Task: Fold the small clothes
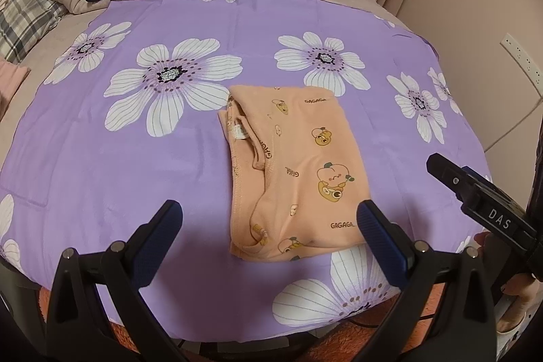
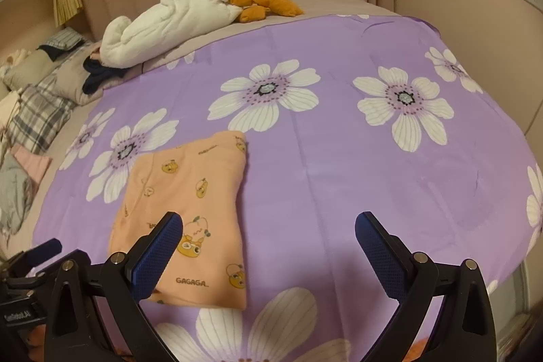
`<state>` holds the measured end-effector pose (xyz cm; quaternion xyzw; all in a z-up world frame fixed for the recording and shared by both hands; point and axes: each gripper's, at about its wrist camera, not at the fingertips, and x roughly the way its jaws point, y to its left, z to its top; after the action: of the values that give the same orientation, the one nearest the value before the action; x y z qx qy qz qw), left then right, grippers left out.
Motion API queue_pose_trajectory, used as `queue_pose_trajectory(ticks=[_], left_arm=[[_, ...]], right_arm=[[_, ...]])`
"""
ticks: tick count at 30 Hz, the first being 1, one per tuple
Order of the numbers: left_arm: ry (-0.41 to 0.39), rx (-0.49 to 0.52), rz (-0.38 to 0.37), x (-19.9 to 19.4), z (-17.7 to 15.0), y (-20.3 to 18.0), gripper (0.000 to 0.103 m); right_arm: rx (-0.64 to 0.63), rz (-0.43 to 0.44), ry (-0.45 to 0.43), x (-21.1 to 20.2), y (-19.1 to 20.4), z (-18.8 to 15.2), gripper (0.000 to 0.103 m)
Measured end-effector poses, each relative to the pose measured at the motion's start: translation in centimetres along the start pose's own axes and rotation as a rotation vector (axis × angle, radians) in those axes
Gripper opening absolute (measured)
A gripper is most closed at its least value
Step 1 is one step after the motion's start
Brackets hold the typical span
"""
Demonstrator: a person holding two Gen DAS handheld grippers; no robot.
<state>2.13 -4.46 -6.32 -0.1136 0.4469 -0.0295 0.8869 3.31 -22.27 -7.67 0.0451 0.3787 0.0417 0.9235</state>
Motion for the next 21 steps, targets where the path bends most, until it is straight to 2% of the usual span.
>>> queue_pose_trajectory(ticks=[21], left_arm=[[-0.022, -0.02, 0.024, -0.5, 0.2, 1.2, 0.103]], right_arm=[[-0.05, 0.068, 0.034, 0.9, 2.5, -0.6, 0.101]])
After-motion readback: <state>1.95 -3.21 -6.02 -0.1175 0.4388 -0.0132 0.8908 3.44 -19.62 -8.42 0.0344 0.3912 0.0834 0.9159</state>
